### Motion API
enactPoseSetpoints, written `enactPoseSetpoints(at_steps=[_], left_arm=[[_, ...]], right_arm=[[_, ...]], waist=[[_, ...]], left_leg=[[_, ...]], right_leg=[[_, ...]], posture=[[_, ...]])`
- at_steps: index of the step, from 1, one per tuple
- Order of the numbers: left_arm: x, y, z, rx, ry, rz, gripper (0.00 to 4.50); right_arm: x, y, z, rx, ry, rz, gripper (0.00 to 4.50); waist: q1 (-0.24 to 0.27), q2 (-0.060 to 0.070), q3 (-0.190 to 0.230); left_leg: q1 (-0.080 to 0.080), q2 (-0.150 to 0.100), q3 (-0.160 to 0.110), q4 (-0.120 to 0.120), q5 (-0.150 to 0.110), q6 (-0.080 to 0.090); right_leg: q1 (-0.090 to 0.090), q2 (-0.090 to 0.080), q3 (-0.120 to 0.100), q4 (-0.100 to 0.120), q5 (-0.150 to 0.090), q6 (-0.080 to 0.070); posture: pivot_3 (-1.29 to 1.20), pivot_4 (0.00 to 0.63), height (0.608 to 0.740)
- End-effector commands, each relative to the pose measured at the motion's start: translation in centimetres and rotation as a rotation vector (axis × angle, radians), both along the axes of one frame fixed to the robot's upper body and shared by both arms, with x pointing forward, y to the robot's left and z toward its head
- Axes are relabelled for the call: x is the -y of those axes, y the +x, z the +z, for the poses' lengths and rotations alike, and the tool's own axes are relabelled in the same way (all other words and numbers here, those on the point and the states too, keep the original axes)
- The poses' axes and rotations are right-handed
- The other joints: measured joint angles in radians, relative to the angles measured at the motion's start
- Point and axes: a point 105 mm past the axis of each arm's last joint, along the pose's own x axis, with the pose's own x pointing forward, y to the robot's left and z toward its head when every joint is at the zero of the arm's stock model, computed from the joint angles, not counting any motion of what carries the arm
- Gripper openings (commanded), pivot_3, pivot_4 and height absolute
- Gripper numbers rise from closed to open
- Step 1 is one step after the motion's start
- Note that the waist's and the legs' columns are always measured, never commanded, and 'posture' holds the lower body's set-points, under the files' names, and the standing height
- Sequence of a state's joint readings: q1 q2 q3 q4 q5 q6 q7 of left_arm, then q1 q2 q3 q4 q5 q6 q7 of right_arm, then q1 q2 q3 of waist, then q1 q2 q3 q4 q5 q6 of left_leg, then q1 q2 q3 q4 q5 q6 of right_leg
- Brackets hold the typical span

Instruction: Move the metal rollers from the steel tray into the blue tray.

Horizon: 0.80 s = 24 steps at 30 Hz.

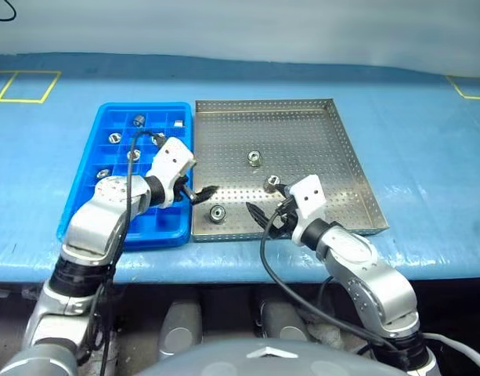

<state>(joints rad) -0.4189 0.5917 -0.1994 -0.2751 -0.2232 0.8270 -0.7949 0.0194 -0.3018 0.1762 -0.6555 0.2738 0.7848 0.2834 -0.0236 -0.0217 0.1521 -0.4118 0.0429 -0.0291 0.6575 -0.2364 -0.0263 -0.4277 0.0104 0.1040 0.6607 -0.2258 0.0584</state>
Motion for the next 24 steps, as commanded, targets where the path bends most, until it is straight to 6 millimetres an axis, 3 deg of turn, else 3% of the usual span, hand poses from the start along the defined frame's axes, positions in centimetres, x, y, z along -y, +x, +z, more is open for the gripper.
enactPoseSetpoints(at_steps=[1, 7, 17, 24], left_arm=[[0.9, -0.5, -0.6, -0.031, 0.067, -0.179, 4.47], [1.3, -0.8, -1.6, -0.095, 0.226, -0.396, 4.47], [2.7, 1.5, -2.5, -0.084, 0.465, -0.589, 4.47], [3.1, 0.7, -2.9, -0.139, 0.542, -0.743, 4.47]], right_arm=[[0.2, -0.1, 1.6, 0.07, 0.019, -0.017, 4.5], [0.5, -0.2, 1.6, 0.073, 0.025, -0.046, 4.5], [0.4, 0.0, 1.7, 0.085, 0.042, -0.072, 4.5], [0.4, -0.1, 1.7, 0.085, 0.05, -0.088, 4.5]], waist=[[-0.004, 0.0, 0.0], [-0.007, 0.0, 0.0], [-0.016, 0.0, 0.0], [-0.033, 0.0, 0.0]], left_leg=[[0.0, 0.0, 0.0, 0.0, 0.0, 0.0], [-0.001, 0.0, 0.0, 0.0, 0.0, 0.0], [-0.002, 0.0, 0.0, 0.001, 0.0, 0.001], [-0.002, 0.0, 0.0, 0.001, -0.001, 0.001]], right_leg=[[0.0, 0.0, 0.0, 0.0, 0.0, 0.0], [0.0, 0.0, 0.0, 0.0, 0.0, 0.0], [-0.001, 0.001, 0.0, 0.0, 0.0, 0.0], [-0.001, 0.001, 0.001, 0.0, -0.001, 0.0]], posture=[[0.02, 0.15, 0.74], [0.0, 0.15, 0.74], [-0.03, 0.15, 0.74], [-0.05, 0.15, 0.74]])
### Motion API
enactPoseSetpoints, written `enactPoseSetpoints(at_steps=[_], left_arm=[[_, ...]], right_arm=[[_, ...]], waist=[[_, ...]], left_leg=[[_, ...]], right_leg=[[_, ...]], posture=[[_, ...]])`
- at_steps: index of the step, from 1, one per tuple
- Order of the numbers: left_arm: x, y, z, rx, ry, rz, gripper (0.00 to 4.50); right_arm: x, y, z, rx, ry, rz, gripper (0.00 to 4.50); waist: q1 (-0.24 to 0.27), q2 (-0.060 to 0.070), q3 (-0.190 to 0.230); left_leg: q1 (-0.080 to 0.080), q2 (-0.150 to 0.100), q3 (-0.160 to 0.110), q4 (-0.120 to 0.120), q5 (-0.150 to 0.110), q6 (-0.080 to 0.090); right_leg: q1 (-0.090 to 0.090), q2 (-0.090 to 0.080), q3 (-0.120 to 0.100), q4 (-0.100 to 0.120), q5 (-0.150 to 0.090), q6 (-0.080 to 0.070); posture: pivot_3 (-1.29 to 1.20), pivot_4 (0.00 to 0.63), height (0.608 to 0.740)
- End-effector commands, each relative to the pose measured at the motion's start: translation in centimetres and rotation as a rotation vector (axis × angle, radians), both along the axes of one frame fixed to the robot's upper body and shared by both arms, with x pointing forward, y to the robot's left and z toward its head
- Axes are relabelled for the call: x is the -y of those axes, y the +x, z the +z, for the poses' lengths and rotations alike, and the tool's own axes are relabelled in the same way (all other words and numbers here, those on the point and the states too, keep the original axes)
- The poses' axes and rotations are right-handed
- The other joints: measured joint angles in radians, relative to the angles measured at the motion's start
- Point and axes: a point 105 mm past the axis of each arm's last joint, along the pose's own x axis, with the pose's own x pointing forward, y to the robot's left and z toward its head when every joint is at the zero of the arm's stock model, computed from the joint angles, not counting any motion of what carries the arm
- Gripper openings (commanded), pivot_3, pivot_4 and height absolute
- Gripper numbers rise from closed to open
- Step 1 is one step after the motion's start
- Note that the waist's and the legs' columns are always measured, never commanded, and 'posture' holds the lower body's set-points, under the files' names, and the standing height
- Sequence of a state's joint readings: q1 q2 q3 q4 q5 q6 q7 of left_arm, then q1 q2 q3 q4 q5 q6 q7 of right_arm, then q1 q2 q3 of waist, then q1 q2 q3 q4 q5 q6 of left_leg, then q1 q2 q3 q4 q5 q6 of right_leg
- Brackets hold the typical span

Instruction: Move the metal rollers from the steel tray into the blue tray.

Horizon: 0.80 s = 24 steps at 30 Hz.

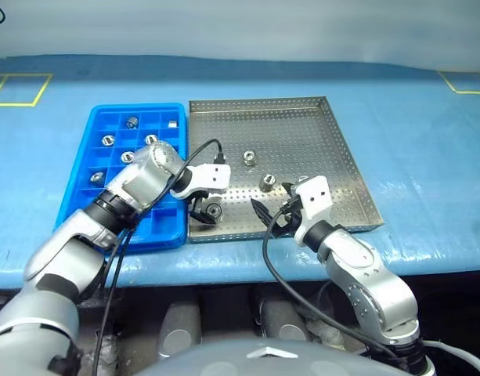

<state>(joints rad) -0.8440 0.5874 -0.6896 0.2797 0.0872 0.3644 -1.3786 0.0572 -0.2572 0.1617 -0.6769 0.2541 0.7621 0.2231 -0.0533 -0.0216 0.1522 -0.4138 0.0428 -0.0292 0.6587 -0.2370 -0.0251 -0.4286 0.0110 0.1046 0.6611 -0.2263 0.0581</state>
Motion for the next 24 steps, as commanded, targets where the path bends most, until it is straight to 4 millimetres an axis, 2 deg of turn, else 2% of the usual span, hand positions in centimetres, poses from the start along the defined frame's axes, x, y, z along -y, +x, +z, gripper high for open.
enactPoseSetpoints(at_steps=[1, 4, 8, 12, 13, 21, 24], left_arm=[[0.3, -0.1, 0.7, 0.002, 0.029, -0.074, 4.47], [0.3, -0.2, 0.4, -0.005, 0.044, -0.087, 4.47], [0.1, -0.3, 0.2, -0.002, 0.069, -0.093, 3.25], [-0.4, 0.0, 0.4, 0.022, 0.094, -0.094, 1.85], [-0.5, 0.1, 0.4, 0.026, 0.096, -0.092, 1.72], [-0.5, 0.8, 1.2, 0.069, 0.047, -0.034, 1.72], [0.2, 1.8, 2.7, 0.125, -0.05, 0.036, 1.72]], right_arm=[[-0.2, -0.2, 1.4, 0.064, 0.021, -0.003, 4.5], [-0.1, -0.2, 1.4, 0.064, 0.024, -0.013, 4.5], [0.0, -0.1, 1.4, 0.066, 0.027, -0.018, 4.5], [0.0, 0.1, 1.4, 0.07, 0.028, -0.019, 4.5], [0.0, 0.1, 1.4, 0.07, 0.028, -0.018, 4.5], [-0.2, 0.3, 1.4, 0.07, 0.028, -0.004, 4.5], [-0.3, 0.3, 1.4, 0.071, 0.027, -0.001, 4.5]], waist=[[-0.006, 0.0, 0.0], [-0.012, 0.0, 0.0], [-0.016, 0.0, 0.0], [-0.016, 0.0, 0.0], [-0.016, 0.0, 0.0], [-0.015, 0.0, 0.0], [-0.013, 0.0, 0.0]], left_leg=[[0.0, 0.0, 0.0, 0.0, 0.0, 0.0], [0.0, 0.0, 0.0, 0.0, 0.0, 0.0], [0.0, 0.0, 0.0, 0.001, 0.0, 0.0], [0.0, 0.0, 0.0, 0.001, 0.0, 0.0], [0.001, 0.0, 0.0, 0.001, 0.0, 0.0], [0.0, 0.0, 0.0, 0.002, 0.0, 0.0], [0.0, 0.0, 0.0, 0.002, 0.0, 0.0]], right_leg=[[0.0, 0.0, 0.0, 0.0, 0.0, 0.0], [0.0, 0.0, 0.0, 0.0, 0.0, 0.0], [0.0, 0.0, 0.0, 0.001, 0.0, 0.0], [0.0, 0.0, 0.0, 0.002, 0.0, 0.0], [0.0, 0.0, 0.0, 0.002, 0.0, 0.0], [0.0, 0.0, 0.0, 0.002, 0.0, 0.0], [0.0, 0.0, 0.0, 0.002, 0.0, 0.0]], posture=[[-0.05, 0.15, 0.74], [-0.06, 0.15, 0.74], [-0.05, 0.15, 0.74], [-0.05, 0.15, 0.74], [-0.05, 0.15, 0.74], [-0.02, 0.15, 0.74], [-0.02, 0.15, 0.74]])
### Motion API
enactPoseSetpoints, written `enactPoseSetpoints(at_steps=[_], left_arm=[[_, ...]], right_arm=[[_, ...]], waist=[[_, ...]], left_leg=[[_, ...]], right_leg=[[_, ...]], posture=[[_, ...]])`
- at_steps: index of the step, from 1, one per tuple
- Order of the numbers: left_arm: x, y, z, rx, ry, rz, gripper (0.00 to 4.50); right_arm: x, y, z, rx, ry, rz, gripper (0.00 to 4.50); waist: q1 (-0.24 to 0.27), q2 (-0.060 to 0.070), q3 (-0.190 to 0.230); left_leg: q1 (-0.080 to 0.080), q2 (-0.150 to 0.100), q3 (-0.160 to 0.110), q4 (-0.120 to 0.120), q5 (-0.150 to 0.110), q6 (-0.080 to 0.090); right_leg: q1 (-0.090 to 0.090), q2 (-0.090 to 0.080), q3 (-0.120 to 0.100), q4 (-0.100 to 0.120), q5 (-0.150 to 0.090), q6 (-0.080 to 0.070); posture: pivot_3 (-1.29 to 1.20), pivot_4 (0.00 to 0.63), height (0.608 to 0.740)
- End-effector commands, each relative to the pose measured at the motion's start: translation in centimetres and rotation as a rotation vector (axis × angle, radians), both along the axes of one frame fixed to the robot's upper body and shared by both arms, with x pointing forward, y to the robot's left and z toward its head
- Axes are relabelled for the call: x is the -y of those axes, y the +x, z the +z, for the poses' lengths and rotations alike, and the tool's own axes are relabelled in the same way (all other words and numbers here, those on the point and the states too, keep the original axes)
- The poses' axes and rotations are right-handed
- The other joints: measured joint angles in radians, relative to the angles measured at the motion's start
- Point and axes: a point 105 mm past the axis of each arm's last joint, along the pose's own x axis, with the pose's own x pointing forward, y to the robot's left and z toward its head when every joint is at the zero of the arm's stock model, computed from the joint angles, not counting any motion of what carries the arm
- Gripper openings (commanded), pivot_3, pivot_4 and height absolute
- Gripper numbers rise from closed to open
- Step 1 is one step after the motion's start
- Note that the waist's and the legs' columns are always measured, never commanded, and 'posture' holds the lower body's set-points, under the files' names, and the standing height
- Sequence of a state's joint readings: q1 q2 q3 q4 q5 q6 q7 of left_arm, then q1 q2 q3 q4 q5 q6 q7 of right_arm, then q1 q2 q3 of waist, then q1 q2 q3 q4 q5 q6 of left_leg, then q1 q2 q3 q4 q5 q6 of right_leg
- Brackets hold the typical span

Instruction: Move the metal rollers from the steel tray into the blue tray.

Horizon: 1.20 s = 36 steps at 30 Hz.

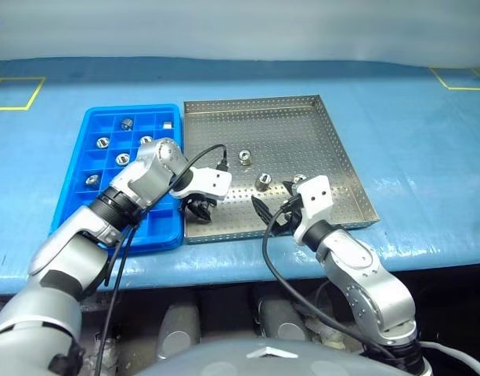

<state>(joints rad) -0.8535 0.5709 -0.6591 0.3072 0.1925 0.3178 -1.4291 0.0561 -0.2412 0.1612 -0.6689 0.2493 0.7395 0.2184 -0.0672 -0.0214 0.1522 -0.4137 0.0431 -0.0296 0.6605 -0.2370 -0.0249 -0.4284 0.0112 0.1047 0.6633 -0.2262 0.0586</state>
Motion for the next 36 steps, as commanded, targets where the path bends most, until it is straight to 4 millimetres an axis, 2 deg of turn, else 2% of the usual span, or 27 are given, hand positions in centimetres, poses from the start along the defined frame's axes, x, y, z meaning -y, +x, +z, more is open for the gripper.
enactPoseSetpoints(at_steps=[1, 3, 5, 9, 12, 17, 24, 30, 36], left_arm=[[1.0, 1.8, 3.3, 0.117, -0.159, 0.096, 1.72], [1.0, 2.4, 4.3, 0.157, -0.208, 0.141, 1.72], [0.1, 3.5, 5.8, 0.236, -0.28, 0.255, 1.72], [-2.5, 4.5, 7.7, 0.379, -0.356, 0.452, 1.72], [-5.8, 4.6, 8.9, 0.51, -0.415, 0.685, 1.72], [-9.8, 2.2, 8.9, 0.618, -0.478, 0.98, 1.72], [-13.3, -2.7, 7.2, 0.697, -0.473, 1.301, 1.72], [-15.5, -5.8, 5.5, 0.752, -0.396, 1.479, 1.72], [-16.8, -7.5, 4.7, 0.782, -0.361, 1.572, 1.72]], right_arm=[[-0.2, 0.1, 1.2, 0.054, 0.01, 0.009, 4.5], [-0.2, 0.1, 1.2, 0.055, 0.01, 0.009, 4.5], [-0.3, 0.0, 1.2, 0.054, 0.013, 0.013, 4.5], [-0.6, -0.1, 1.2, 0.051, 0.011, 0.033, 4.5], [-1.4, 0.1, 1.5, 0.059, 0.016, 0.08, 4.5], [-4.0, -0.1, 2.1, 0.088, 0.017, 0.243, 4.5], [-6.8, -0.1, 2.2, 0.114, -0.001, 0.424, 4.5], [-8.4, -0.1, 1.9, 0.107, 0.002, 0.524, 4.5], [-9.5, -0.8, 1.5, 0.103, 0.005, 0.607, 4.5]], waist=[[0.001, 0.0, 0.0], [0.002, 0.0, 0.0], [0.001, 0.0, 0.0], [0.001, 0.001, 0.0], [0.005, 0.001, 0.0], [0.024, 0.001, 0.001], [0.083, 0.0, 0.001], [0.127, -0.001, 0.001], [0.168, -0.001, 0.001]], left_leg=[[0.0, 0.0, 0.0, 0.0, 0.0, 0.0], [0.0, 0.0, 0.0, 0.0, 0.0, 0.0], [0.0, 0.0, 0.0, 0.0, 0.0, 0.0], [0.001, 0.001, 0.0, -0.001, 0.0, 0.0], [0.001, 0.001, -0.001, -0.001, 0.0, 0.0], [0.001, 0.001, -0.002, -0.001, 0.0, 0.0], [0.001, 0.0, -0.003, 0.0, 0.0, 0.0], [0.002, 0.001, -0.002, 0.0, 0.0, 0.0], [0.002, 0.001, -0.002, 0.0, 0.0, -0.001]], right_leg=[[0.0, 0.0, 0.0, 0.0, 0.0, 0.0], [0.0, 0.0, 0.0, 0.0, 0.001, 0.001], [0.0, 0.0, 0.0, 0.0, 0.001, 0.002], [0.0, 0.0, 0.0, 0.001, 0.002, 0.004], [0.0, 0.001, -0.001, 0.002, 0.002, 0.004], [0.0, 0.001, -0.002, 0.002, 0.002, 0.004], [0.002, 0.0, -0.003, 0.001, 0.002, 0.004], [0.002, 0.0, -0.003, 0.001, 0.0, 0.0], [0.002, -0.001, -0.004, 0.0, 0.0, -0.001]], posture=[[-0.02, 0.15, 0.74], [-0.02, 0.15, 0.74], [-0.01, 0.15, 0.74], [0.03, 0.15, 0.74], [0.06, 0.15, 0.74], [0.14, 0.15, 0.74], [0.25, 0.15, 0.74], [0.34, 0.15, 0.74], [0.36, 0.15, 0.74]])
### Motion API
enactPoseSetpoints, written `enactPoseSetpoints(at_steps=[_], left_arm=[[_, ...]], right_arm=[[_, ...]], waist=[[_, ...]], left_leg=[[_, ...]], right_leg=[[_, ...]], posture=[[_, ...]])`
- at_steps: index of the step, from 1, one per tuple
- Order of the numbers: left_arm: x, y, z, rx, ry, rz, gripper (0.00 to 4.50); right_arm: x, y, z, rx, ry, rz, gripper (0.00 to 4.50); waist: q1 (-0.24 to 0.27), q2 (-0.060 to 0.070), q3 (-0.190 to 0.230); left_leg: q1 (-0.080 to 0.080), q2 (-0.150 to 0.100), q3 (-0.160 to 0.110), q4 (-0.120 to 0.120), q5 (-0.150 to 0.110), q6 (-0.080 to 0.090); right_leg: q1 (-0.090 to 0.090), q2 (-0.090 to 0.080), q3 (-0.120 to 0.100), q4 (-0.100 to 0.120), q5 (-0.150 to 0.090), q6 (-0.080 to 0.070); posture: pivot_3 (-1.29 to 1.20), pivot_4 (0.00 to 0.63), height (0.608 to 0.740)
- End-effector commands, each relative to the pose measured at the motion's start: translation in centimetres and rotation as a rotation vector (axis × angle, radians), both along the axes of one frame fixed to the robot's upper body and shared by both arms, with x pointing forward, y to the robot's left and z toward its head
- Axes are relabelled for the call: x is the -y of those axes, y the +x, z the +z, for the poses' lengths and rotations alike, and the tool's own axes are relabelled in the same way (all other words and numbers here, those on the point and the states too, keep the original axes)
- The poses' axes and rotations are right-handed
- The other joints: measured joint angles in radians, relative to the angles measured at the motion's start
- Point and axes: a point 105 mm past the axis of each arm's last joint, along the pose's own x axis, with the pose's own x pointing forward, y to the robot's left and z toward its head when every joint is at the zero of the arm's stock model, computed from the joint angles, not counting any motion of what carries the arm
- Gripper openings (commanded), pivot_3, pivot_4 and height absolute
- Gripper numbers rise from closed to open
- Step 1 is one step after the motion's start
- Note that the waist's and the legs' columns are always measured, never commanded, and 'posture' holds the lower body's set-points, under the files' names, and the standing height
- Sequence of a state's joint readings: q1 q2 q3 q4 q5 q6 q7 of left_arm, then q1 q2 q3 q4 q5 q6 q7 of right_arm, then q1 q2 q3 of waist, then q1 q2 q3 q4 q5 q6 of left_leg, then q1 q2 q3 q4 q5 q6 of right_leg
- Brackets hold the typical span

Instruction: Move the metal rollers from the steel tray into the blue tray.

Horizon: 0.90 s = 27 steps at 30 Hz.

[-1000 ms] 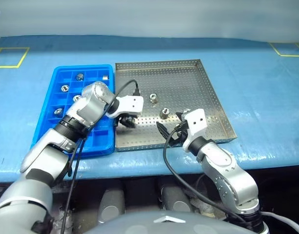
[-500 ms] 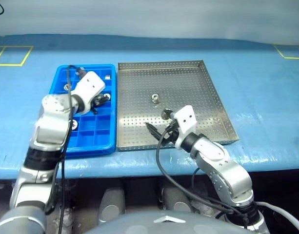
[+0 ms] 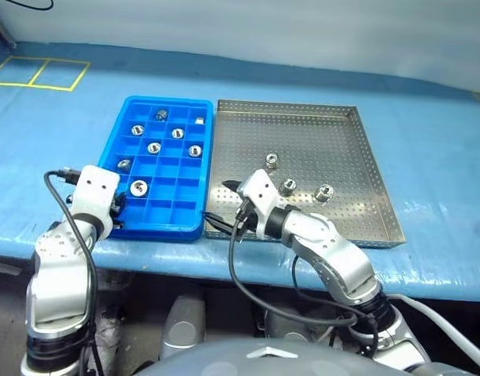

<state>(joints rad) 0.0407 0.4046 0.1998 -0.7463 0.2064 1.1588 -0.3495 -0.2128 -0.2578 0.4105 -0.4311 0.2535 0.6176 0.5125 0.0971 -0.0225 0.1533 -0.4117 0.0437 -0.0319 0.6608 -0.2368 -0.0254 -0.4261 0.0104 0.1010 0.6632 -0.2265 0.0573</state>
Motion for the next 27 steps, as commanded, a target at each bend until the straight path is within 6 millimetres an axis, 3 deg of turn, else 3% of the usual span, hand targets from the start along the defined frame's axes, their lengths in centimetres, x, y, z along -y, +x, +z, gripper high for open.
enactPoseSetpoints(at_steps=[1, 10, 15, 19, 24, 27], left_arm=[[-0.5, -0.9, 1.5, 0.067, 0.026, 0.041, 1.72], [-0.5, -0.7, 0.3, 0.066, -0.052, 0.071, 1.72], [0.2, 0.1, -0.2, 0.044, -0.071, 0.038, 3.2], [1.6, 1.8, 1.8, 0.123, -0.104, -0.033, 4.48], [6.5, 4.1, 5.5, 0.292, -0.263, -0.272, 4.48], [8.1, 4.7, 5.6, 0.332, -0.289, -0.327, 4.48]], right_arm=[[-1.0, -0.8, 1.0, 0.044, 0.037, 0.086, 4.5], [-1.8, -1.5, 1.2, 0.071, 0.042, 0.162, 4.5], [-1.4, -1.3, 1.2, 0.084, 0.034, 0.126, 4.5], [-0.6, -1.1, 1.2, 0.092, 0.034, 0.078, 4.5], [2.2, 0.7, 2.8, 0.115, 0.082, -0.105, 4.5], [3.9, 1.8, 3.2, 0.104, 0.086, -0.221, 4.5]], waist=[[0.005, 0.0, 0.0], [0.004, -0.001, 0.0], [0.003, -0.001, 0.0], [0.003, -0.001, 0.0], [-0.004, -0.002, 0.0], [-0.02, -0.002, 0.0]], left_leg=[[0.0, 0.0, 0.0, 0.0, 0.0, 0.0], [0.0, 0.0, 0.001, -0.002, 0.0, 0.0], [0.0, 0.0, 0.001, -0.001, 0.0, 0.0], [0.0, 0.0, 0.001, -0.001, 0.0, -0.001], [-0.001, 0.0, 0.001, 0.0, 0.0, -0.001], [-0.001, -0.001, 0.001, -0.001, 0.0, -0.001]], right_leg=[[0.0, 0.0, 0.0, 0.0, 0.0, 0.0], [0.0, -0.001, 0.0, -0.001, 0.0, 0.0], [0.0, -0.001, 0.0, -0.001, 0.0, -0.001], [0.0, -0.001, -0.001, -0.001, 0.0, -0.001], [0.0, -0.001, -0.001, -0.002, 0.0, 0.0], [0.0, -0.001, 0.0, -0.003, 0.001, 0.001]], posture=[[0.36, 0.15, 0.74], [0.35, 0.15, 0.74], [0.3, 0.15, 0.74], [0.26, 0.15, 0.74], [0.2, 0.15, 0.74], [0.17, 0.15, 0.74]])
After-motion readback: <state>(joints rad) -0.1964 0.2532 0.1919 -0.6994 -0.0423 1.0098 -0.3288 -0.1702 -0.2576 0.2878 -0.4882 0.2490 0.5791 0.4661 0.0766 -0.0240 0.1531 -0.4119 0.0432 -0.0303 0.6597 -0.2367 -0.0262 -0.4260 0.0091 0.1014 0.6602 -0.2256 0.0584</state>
